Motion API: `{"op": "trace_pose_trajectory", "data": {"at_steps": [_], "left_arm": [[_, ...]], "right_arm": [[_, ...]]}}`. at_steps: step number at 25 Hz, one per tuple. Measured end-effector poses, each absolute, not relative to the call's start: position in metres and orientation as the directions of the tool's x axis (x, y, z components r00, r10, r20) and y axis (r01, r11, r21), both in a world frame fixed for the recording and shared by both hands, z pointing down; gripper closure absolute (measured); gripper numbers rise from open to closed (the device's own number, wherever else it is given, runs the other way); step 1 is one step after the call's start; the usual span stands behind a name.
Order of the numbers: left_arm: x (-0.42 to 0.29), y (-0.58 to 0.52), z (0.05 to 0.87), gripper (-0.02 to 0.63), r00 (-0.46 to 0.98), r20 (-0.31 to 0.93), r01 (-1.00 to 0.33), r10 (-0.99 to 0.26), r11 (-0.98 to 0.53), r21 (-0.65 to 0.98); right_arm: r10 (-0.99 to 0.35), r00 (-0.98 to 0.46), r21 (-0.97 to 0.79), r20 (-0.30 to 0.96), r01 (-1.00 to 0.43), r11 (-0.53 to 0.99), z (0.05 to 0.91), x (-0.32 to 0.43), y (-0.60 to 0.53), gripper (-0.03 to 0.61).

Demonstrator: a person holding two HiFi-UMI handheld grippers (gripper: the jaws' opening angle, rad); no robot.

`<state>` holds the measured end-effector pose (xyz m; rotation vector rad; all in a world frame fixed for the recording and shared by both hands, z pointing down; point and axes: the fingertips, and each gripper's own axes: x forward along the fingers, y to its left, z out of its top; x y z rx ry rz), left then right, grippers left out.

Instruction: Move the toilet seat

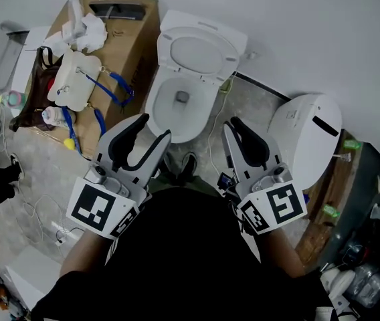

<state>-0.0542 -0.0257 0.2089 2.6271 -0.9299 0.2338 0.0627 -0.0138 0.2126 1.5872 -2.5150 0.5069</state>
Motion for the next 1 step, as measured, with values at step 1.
{"op": "trace_pose_trajectory", "data": {"at_steps": [1], "left_arm": [[-0.0547, -0.0242, 0.2134, 0.421, 0.771, 0.278, -0.635, -0.573, -0.727, 0.263]], "right_arm": [[-0.848, -0.442, -0.215, 0.294, -0.895, 0.392, 0.2182, 0.0595, -0.0114, 0.503]]}}
